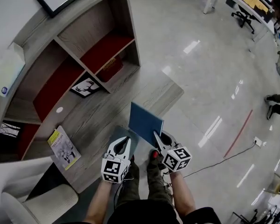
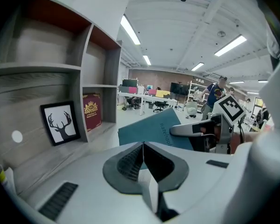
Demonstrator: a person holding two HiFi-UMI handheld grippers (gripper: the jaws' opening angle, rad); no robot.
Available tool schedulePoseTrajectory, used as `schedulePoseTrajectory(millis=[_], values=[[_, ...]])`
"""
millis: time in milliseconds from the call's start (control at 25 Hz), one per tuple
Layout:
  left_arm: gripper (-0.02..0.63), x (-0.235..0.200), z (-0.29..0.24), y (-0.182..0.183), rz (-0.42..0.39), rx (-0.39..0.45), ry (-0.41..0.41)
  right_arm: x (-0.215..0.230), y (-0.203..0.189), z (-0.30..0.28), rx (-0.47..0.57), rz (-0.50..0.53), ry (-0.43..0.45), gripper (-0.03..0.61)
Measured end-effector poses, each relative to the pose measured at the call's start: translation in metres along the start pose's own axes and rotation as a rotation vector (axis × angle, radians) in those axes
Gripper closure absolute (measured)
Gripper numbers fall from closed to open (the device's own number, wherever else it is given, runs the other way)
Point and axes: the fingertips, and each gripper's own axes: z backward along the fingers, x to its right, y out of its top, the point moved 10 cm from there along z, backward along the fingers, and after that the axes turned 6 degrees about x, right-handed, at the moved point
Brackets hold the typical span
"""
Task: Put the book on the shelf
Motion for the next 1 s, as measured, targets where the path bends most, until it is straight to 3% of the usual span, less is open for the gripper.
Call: schedulePoseTrajectory(millis=[520, 1000], values=[[0.601, -0.005, 0.042, 0.063, -0.004, 0.147, 0.102, -0.078, 0.087, 0.02, 0.111, 0.28, 0.11, 0.515], [0.601, -0.015, 0.1, 0.106, -0.013, 0.282, 0.289, -0.145, 0.133, 0.007, 0.186, 0.422, 0.323, 0.517]])
